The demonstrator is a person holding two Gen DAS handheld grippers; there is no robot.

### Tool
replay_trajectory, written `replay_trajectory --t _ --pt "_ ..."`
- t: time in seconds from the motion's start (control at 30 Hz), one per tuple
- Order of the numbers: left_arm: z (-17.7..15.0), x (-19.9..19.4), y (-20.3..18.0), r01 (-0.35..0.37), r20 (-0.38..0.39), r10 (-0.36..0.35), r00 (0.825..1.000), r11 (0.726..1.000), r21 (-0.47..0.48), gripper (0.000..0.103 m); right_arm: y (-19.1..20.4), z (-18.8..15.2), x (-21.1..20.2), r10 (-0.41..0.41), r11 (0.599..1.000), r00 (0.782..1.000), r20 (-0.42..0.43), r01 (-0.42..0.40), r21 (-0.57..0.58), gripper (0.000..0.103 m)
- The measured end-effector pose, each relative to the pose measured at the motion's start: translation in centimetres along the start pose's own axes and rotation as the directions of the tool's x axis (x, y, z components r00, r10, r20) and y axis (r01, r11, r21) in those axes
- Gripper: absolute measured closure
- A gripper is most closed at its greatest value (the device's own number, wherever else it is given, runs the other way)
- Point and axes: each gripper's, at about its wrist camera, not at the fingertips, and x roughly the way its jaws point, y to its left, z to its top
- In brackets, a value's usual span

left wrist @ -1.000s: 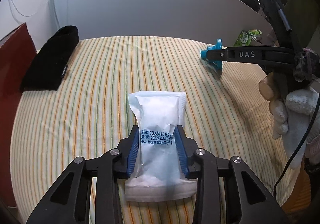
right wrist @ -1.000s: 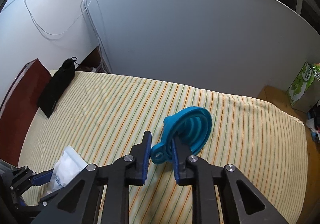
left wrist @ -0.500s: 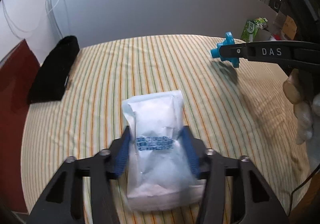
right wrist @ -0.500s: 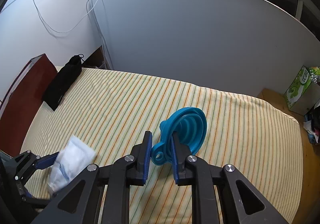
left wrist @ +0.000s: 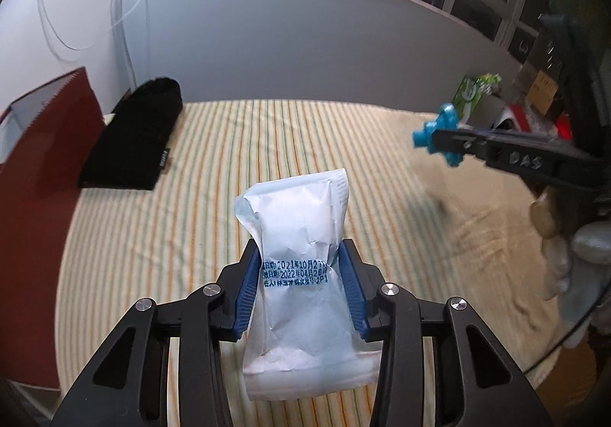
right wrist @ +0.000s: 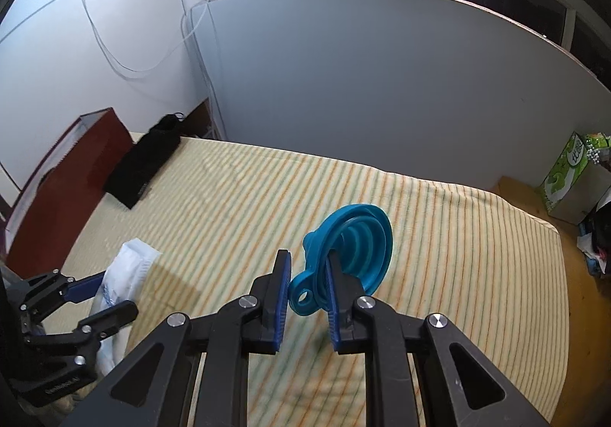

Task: Organize soft objects
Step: 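Carry the packet and funnel over the shoebox and release both inside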

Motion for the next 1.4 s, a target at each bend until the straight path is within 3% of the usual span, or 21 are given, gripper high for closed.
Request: replay_trajectory --t 0.3,0.57,0.67,0.77,1.0,1.17,1.4 --pt "-0.3 -6.9 3.7 -0.03 0.099 0.031 0.995 1.0 -0.006 0.064 5.4 1.5 -3.3 0.085 0.994 0.995 0.046 -0.081 -0.071 0.088" --pt "-0.8 -12.7 10.6 -0.135 0.171 0.147 0.974 0.988 -0.078 0.064 12.7 4.7 -4.4 0.189 0.97 0.98 0.066 -0.176 -0.166 0.095" --pt "-0.8 -12.9 13.2 -0.169 0.165 0.186 0.969 0.979 -0.113 0.064 16.3 6.1 -3.7 0.214 0.958 0.972 0.097 -0.189 -0.217 0.095" --pt "-0.8 -13.8 15.6 -0.195 0.179 0.221 0.959 0.969 -0.151 0.064 19.1 7.6 -2.5 0.311 0.938 0.949 0.058 -0.296 -0.179 0.096" --pt "-0.7 -16.0 20.1 -0.267 0.2 0.308 0.93 0.941 -0.207 0.064 26.1 11.9 -1.1 0.35 0.913 0.933 0.077 -0.322 -0.25 0.096" --pt "-1.1 -15.9 22.3 -0.327 0.182 0.37 0.911 0.917 -0.226 0.064 30.8 14.3 0.9 0.364 0.897 0.929 0.061 -0.332 -0.292 0.095" --pt "-1.1 -15.1 23.2 -0.422 0.162 0.451 0.878 0.888 -0.184 0.064 34.9 15.8 4.8 0.341 0.886 0.94 0.019 -0.315 -0.34 0.095"
